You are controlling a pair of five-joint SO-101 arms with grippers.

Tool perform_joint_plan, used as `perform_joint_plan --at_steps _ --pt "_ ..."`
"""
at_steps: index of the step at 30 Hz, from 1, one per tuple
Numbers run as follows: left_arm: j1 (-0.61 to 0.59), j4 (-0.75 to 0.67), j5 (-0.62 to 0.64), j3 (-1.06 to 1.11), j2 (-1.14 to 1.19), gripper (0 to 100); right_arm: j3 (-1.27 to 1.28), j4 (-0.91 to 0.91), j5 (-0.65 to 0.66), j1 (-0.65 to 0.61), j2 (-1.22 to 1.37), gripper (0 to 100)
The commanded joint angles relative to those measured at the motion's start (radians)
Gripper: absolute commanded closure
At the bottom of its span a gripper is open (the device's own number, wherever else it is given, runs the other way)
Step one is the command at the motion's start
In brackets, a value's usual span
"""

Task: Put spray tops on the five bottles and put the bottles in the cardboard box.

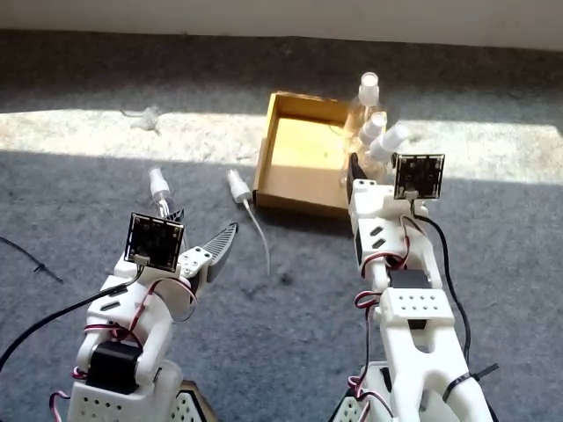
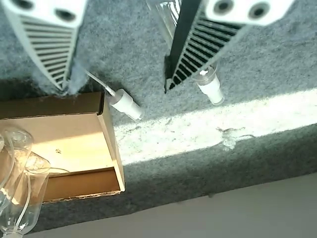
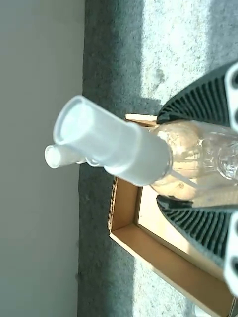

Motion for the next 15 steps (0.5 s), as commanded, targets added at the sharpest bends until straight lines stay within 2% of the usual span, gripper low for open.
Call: perform_joint_plan --at_steps 1,15 --pt "0.016 -0.021 0.008 -0.005 -0.008 73 -0.067 -0.012 0.0 -0.005 0.013 99.5" --pt "0.016 -0.021 0.008 -0.007 -0.008 73 -0.071 -0.019 0.0 -0.005 0.128 99.5"
